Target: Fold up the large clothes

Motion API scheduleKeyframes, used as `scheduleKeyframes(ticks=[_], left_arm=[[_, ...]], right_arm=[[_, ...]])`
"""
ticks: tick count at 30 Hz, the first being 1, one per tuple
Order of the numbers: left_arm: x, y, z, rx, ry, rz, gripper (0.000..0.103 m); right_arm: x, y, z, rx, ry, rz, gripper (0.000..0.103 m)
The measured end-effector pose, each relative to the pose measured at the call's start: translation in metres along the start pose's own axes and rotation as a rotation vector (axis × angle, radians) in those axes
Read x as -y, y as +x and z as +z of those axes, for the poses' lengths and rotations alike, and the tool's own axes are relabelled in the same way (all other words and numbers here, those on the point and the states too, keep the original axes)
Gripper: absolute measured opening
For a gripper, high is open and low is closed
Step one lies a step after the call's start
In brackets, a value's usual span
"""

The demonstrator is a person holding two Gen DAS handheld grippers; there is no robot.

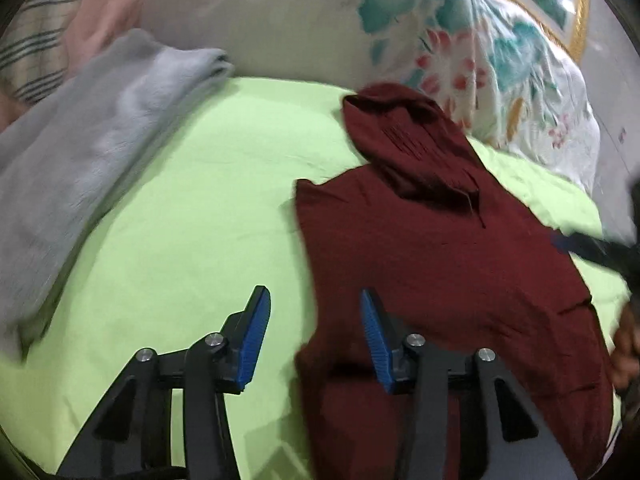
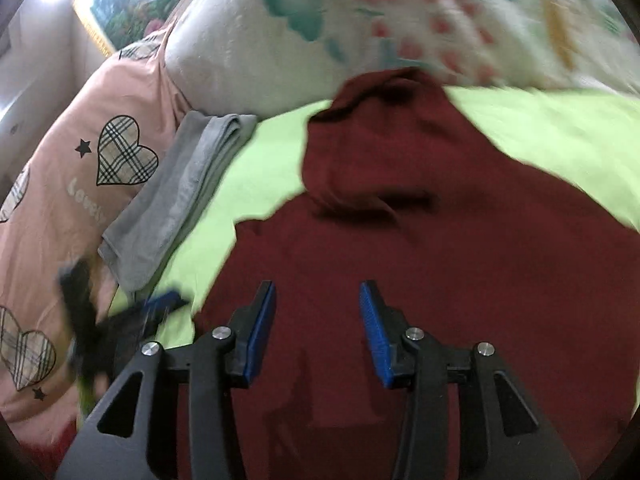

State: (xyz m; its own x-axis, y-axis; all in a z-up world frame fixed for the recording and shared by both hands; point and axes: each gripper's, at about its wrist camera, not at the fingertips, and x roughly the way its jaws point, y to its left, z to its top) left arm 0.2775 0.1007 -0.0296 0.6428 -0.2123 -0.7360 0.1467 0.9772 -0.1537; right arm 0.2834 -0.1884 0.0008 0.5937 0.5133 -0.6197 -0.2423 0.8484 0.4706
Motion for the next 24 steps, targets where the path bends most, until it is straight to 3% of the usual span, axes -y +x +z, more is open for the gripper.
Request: scheduleKeyframes(ticks=[3, 6, 10, 13, 19, 24], left_arm=[[0.007, 0.029, 0.003, -0.107, 0.086, 0.047, 0.047], [0.016, 0.033, -0.018, -0.158, 0.141, 0.075, 0.046], [0.018, 0.002, -0.063, -0.129, 0.2, 0.072, 0.046], [0.013, -0.014, -0.078, -0.146, 0.207, 0.076, 0.046], [0.012, -0.029, -0.055, -0.103, 0.128, 0.094, 0.047], [0.016, -0.005, -0.02, -0.1, 0.052, 0.072, 0.052]], right_arm=[[0.034, -0.044, -0.043, 0.025, 0.055, -0.161, 0.047], [0.07, -0.071, -0.076, 0.029, 0.145, -0.268, 0.047], [0.102, -0.085, -0.104, 0.007, 0.233, -0.3, 0.047], [0.11, -0.09, -0.11, 0.011, 0.243, -0.302, 0.047], [0.114, -0.098, -0.112, 0.028, 0.263, -0.352, 0.05], [0.114, -0.099, -0.116, 0.02, 0.261, -0.376, 0.05]])
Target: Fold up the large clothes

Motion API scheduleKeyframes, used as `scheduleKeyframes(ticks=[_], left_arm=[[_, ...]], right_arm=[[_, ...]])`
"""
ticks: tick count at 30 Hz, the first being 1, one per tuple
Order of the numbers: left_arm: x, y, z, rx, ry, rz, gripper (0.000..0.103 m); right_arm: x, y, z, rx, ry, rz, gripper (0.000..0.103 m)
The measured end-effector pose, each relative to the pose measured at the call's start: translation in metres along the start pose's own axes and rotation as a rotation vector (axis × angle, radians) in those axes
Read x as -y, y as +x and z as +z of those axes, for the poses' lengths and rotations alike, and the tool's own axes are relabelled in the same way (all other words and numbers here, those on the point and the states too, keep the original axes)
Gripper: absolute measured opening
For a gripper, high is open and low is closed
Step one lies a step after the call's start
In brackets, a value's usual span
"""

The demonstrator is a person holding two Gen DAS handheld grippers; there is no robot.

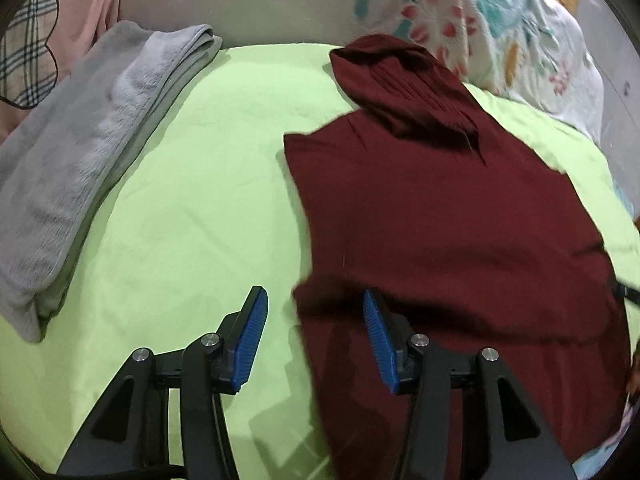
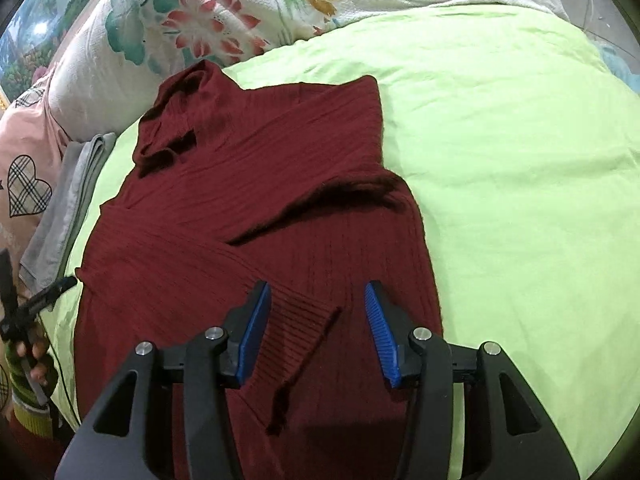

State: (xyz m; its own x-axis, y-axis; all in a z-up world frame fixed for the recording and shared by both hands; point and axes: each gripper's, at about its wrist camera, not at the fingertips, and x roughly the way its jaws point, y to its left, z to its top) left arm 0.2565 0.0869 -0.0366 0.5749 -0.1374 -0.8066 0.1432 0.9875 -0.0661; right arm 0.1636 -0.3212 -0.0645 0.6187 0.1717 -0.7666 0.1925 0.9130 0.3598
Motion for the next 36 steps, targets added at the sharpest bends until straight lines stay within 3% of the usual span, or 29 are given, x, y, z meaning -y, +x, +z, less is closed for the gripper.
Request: scheduleKeyframes(ticks=[2, 5, 7, 9, 14, 20, 24, 29, 31, 34, 36], left_arm=[[0.0, 0.016, 0.011, -0.031, -0.022, -0.019, 0.057], [0.008, 0.046, 0.02, -0.119, 0.002, -0.016, 0.057], [0.011, 0.051, 0.024, -0.12, 0.006, -0.031, 0.058], [0.01, 0.05, 0.028, -0.119, -0.008, -0.038, 0.058], [-0.008, 0.028, 0.032, -0.053, -0.075, -0.053, 0.058], [0.015, 0.039, 0.036, -0.073, 0.02, 0.016, 0.055], [0.026, 0.046, 0.03, -0.068, 0.033, 0.02, 0.054], [0.025, 0.046, 0.023, -0.057, 0.023, 0.018, 0.056], [0.021, 0.042, 0.02, -0.052, 0.007, 0.01, 0.056], [0.01, 0.027, 0.006, -0.024, -0.003, 0.008, 0.056], [0.002, 0.019, -0.003, -0.014, -0.017, -0.013, 0.056]], right_arm=[[0.001, 0.002, 0.0, -0.006, 0.006, 0.014, 0.05], [-0.005, 0.008, -0.001, -0.047, -0.011, 0.106, 0.05], [-0.01, 0.009, -0.002, -0.063, -0.032, 0.136, 0.048], [-0.012, 0.01, -0.001, -0.073, -0.048, 0.172, 0.006], [-0.021, -0.004, 0.026, -0.017, -0.1, 0.214, 0.006], [-0.037, -0.019, 0.108, 0.117, -0.189, 0.167, 0.006], [-0.019, 0.01, 0.134, 0.077, -0.156, 0.103, 0.006], [0.008, 0.065, 0.128, -0.052, -0.108, 0.021, 0.006], [0.015, 0.081, 0.122, -0.09, -0.088, 0.002, 0.01], [0.017, 0.074, 0.121, -0.06, -0.06, 0.001, 0.019], [0.014, 0.058, 0.119, -0.007, -0.055, -0.039, 0.047]])
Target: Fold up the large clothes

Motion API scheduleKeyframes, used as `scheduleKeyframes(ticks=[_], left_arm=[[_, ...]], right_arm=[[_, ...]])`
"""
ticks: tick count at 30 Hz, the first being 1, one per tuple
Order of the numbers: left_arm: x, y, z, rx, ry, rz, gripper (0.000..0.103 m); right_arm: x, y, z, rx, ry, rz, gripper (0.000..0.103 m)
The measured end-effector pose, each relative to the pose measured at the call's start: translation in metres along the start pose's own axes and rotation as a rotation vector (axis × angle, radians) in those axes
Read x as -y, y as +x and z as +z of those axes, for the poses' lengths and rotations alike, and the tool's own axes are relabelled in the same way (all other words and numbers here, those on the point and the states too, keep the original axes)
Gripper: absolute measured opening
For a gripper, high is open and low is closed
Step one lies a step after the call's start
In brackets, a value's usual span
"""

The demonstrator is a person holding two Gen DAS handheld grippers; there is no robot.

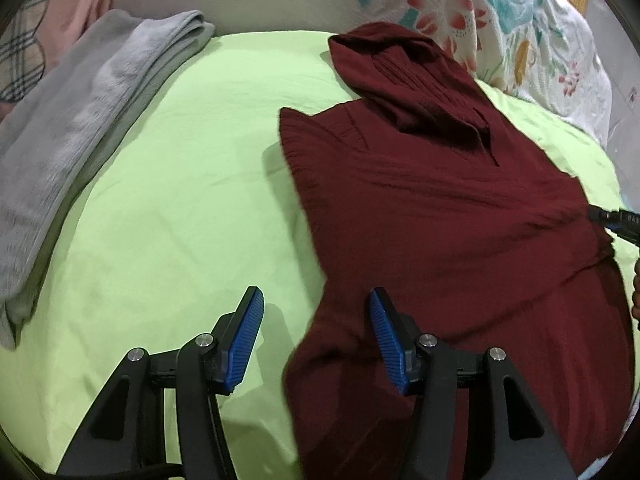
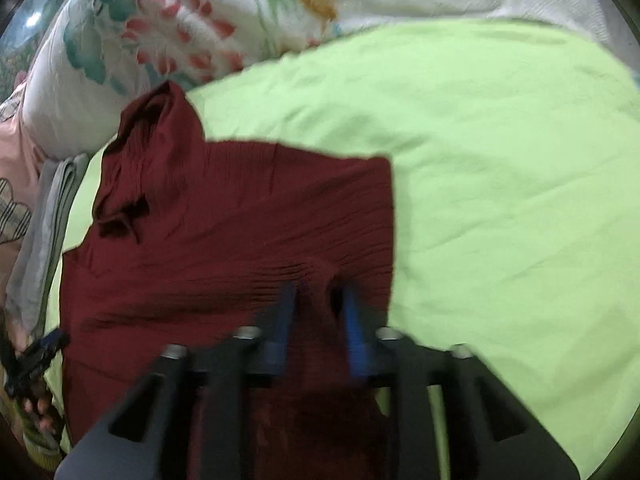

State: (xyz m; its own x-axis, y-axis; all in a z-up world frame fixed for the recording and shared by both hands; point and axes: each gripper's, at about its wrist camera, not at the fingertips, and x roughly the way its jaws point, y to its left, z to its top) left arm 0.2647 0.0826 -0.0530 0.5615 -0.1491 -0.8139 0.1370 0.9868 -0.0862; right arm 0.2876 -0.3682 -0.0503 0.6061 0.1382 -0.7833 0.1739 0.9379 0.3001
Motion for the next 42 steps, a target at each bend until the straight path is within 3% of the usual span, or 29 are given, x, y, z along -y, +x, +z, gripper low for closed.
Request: scheduleKeyframes(ticks=[2, 5, 9, 14, 20, 23, 25, 27, 29, 30, 31, 32, 35, 39, 42], left_arm=[[-0.006, -0.009, -0.009, 0.017, -0.01, -0.027, 0.056], [-0.009, -0.015, -0.017, 0.033, -0.005, -0.04, 0.055], [-0.01, -0.012, -0.018, 0.022, -0.005, -0.061, 0.055], [-0.009, 0.0, -0.015, -0.007, -0.012, -0.055, 0.055], [-0.013, -0.007, -0.028, 0.014, -0.058, -0.076, 0.055], [-0.011, -0.006, -0.029, 0.017, -0.068, -0.044, 0.055], [-0.01, -0.004, -0.027, 0.015, -0.078, -0.02, 0.051], [-0.011, -0.002, -0.024, 0.022, -0.103, -0.001, 0.042], [-0.011, 0.0, -0.021, 0.032, -0.117, 0.002, 0.025], [-0.012, 0.001, -0.021, 0.035, -0.121, -0.005, 0.02], [-0.011, 0.002, -0.021, 0.041, -0.123, -0.021, 0.009], [-0.01, 0.001, -0.021, 0.045, -0.121, -0.025, 0.008], [-0.011, -0.003, -0.025, 0.068, -0.138, 0.0, 0.004], [-0.027, -0.003, -0.033, 0.054, -0.289, -0.028, 0.003], [-0.029, -0.006, -0.036, 0.056, -0.318, -0.025, 0.003]], right_arm=[[-0.013, -0.022, -0.001, 0.083, -0.01, -0.008, 0.053], [-0.05, -0.041, -0.011, 0.11, -0.047, 0.153, 0.053], [-0.115, -0.028, -0.023, 0.01, -0.16, 0.348, 0.054], [-0.178, -0.006, -0.037, -0.05, -0.246, 0.435, 0.054], [-0.273, 0.031, -0.036, -0.143, -0.354, 0.561, 0.057], [-0.317, 0.058, -0.026, -0.15, -0.412, 0.581, 0.068], [-0.342, 0.08, -0.018, -0.162, -0.455, 0.57, 0.068], [-0.36, 0.101, -0.011, -0.186, -0.483, 0.558, 0.068], [-0.371, 0.125, -0.007, -0.231, -0.496, 0.511, 0.068], [-0.372, 0.133, -0.007, -0.258, -0.49, 0.505, 0.054], [-0.373, 0.142, -0.007, -0.299, -0.471, 0.537, 0.031], [-0.373, 0.148, -0.006, -0.329, -0.441, 0.579, 0.005], [-0.376, 0.144, -0.002, -0.267, -0.418, 0.601, 0.003], [-0.384, 0.147, 0.004, -0.2, -0.348, 0.622, 0.003], [-0.38, 0.154, -0.002, -0.191, -0.313, 0.625, 0.007]])
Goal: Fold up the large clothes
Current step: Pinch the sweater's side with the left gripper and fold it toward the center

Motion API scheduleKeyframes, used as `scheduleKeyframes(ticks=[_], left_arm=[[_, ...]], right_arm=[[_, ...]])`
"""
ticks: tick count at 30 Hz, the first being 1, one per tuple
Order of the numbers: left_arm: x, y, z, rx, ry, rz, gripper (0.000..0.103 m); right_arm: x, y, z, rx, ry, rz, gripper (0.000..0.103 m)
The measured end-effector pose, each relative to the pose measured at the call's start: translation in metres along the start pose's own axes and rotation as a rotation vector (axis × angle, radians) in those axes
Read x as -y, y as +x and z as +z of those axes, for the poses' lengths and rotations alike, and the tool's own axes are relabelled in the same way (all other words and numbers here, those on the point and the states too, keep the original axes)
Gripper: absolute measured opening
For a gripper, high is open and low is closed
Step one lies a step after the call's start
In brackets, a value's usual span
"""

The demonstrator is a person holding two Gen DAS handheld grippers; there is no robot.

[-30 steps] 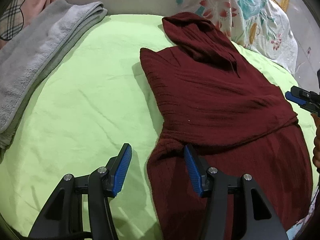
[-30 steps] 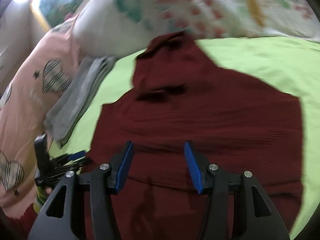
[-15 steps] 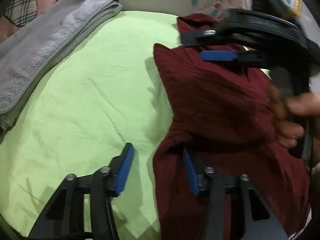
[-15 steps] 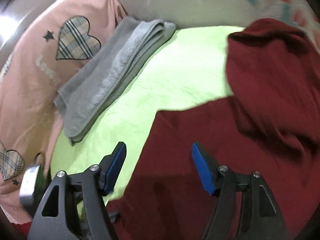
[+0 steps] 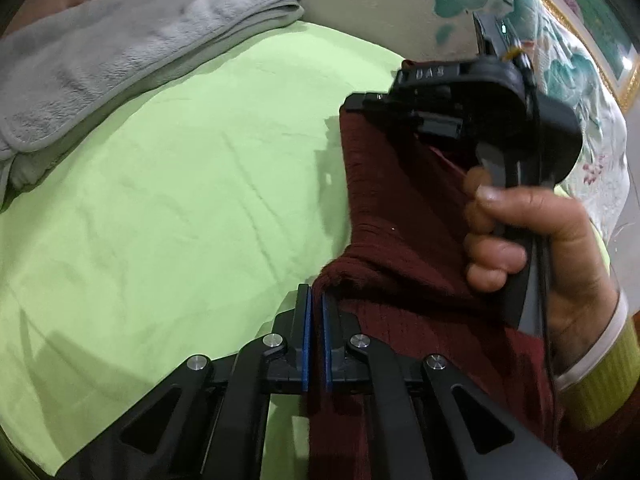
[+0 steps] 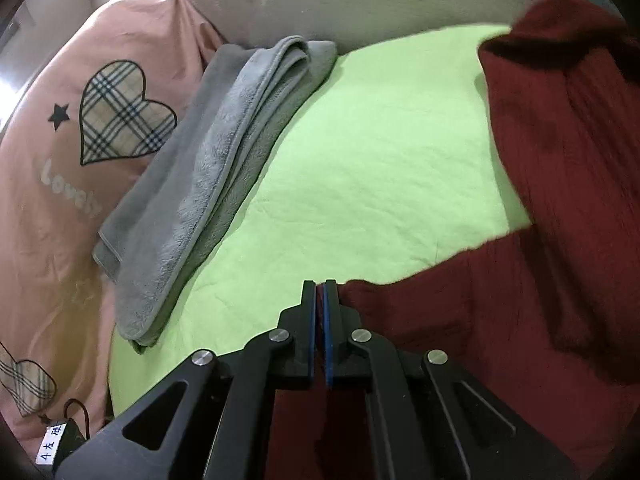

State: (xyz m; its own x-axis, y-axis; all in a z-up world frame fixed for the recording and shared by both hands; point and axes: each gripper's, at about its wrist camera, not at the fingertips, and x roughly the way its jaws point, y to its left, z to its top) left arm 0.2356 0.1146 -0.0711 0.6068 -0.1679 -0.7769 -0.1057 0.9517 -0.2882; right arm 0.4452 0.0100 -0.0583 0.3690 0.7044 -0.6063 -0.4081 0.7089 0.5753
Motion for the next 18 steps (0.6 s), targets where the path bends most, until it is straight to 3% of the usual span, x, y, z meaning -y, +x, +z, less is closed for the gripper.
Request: scheduleKeyframes(ticks=[2, 7, 12, 15, 18], left_arm=[[-0.001, -0.002, 0.0, -0.008, -0.005, -0.017, 0.004], [-0.009, -0.018, 0.007, -0.007, -0.025, -0.067, 0.004], [0.021, -0.025, 0.033, 0.018, 0.031, -0.083, 0.006], [0.044, -0.02, 0.054, 0.02, 0.069, -0.091, 0.015], [0.065, -0.01, 0.081, 0.033, 0.108, -0.083, 0.031]], right_arm=[[0.005, -0.006, -0.003, -0.001, 0.036, 0.008, 0.007], [0.024, -0.079, -0.008, 0.133, 0.06, -0.018, 0.034], [0.087, -0.163, 0.0, 0.241, 0.16, -0.159, 0.035], [0.121, -0.197, 0.007, 0.276, 0.223, -0.22, 0.035], [0.141, -0.218, 0.019, 0.294, 0.234, -0.264, 0.035]])
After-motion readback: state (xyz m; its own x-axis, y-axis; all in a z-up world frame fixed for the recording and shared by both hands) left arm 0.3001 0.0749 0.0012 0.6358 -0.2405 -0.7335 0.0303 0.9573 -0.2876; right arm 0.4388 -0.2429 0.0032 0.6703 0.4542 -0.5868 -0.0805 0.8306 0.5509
